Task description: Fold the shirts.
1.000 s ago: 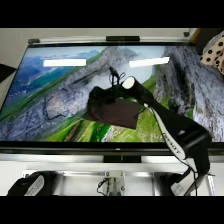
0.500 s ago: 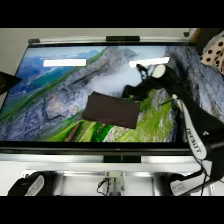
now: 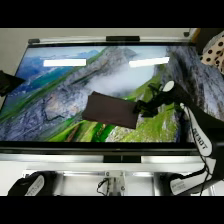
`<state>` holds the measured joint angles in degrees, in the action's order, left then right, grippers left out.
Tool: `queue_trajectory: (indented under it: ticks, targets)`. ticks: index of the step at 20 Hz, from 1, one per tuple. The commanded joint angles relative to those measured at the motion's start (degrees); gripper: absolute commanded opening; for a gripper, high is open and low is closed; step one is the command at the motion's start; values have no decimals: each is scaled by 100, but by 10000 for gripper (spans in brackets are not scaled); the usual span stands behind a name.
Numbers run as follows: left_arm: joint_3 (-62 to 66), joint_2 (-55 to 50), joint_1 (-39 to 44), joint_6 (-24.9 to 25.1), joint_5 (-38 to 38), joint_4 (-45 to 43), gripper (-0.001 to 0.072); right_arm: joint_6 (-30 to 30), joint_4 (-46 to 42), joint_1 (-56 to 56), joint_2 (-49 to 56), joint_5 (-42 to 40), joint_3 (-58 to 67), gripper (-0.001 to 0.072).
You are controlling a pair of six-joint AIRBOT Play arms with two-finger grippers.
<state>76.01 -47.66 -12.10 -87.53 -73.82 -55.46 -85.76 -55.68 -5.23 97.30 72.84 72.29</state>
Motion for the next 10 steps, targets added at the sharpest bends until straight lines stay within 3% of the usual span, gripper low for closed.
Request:
queue_trajectory:
  ticks: [1,2,3,4,6,10]
  targets:
    - [-4,4,4,-2,197,61,29,162,605,-361,332,-455,-109,660]
    - [-4,4,4,-9,264,63,29,184,640,-457,409,-529,-96,499]
    - [-4,4,4,-24,293,66,29,254,619,-501,420,-643,-92,153]
    - [-4,4,4,-24,289,63,29,463,645,-496,407,-785,-52,58]
    - [-4,2,4,-24,289,63,29,1049,654,-306,369,-909,289,52]
    - [-7,0,11,-85,286,63,29,844,551,704,354,-1128,1600,53]
